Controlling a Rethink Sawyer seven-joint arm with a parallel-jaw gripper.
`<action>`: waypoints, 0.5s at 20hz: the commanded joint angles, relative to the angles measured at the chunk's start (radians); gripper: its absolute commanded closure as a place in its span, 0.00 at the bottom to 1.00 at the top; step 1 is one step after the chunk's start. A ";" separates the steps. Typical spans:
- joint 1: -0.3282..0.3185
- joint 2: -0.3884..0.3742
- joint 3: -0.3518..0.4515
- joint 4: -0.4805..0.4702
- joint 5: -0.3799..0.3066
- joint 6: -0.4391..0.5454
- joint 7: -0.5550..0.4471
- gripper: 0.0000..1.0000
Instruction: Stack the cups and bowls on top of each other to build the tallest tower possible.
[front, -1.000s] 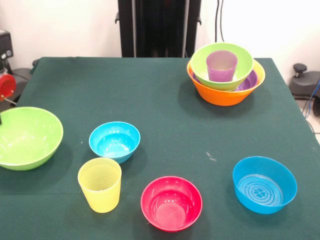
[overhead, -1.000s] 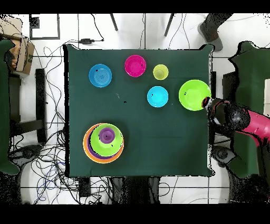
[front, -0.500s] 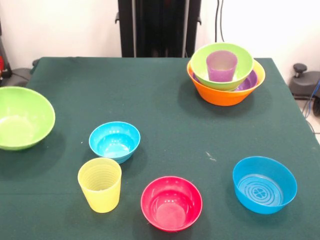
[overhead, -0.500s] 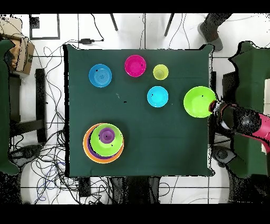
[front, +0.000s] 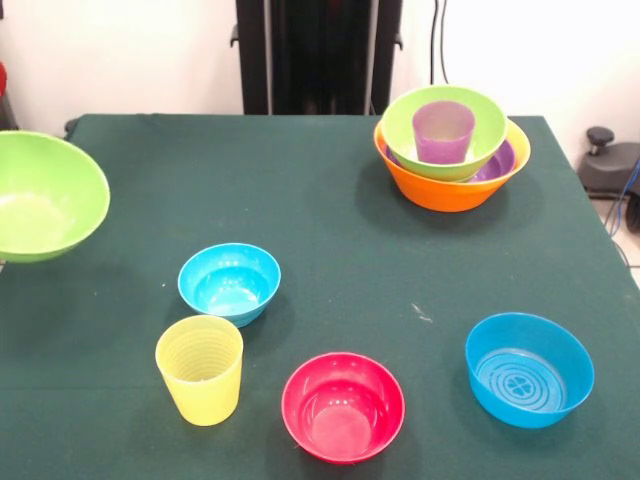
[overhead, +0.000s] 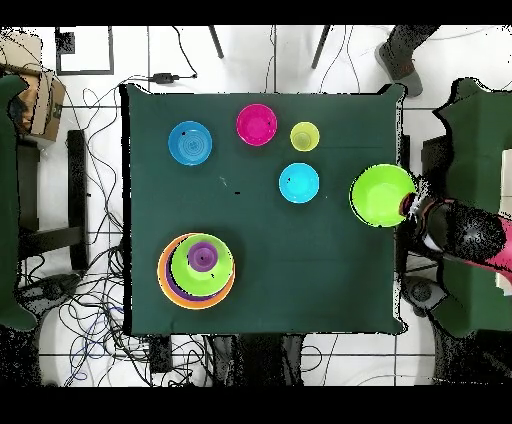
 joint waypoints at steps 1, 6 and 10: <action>0.070 -0.067 -0.042 0.095 0.036 0.116 0.008 1.00; 0.084 -0.125 -0.062 0.146 0.072 0.137 0.026 1.00; 0.098 -0.166 -0.092 0.211 0.087 0.119 0.060 1.00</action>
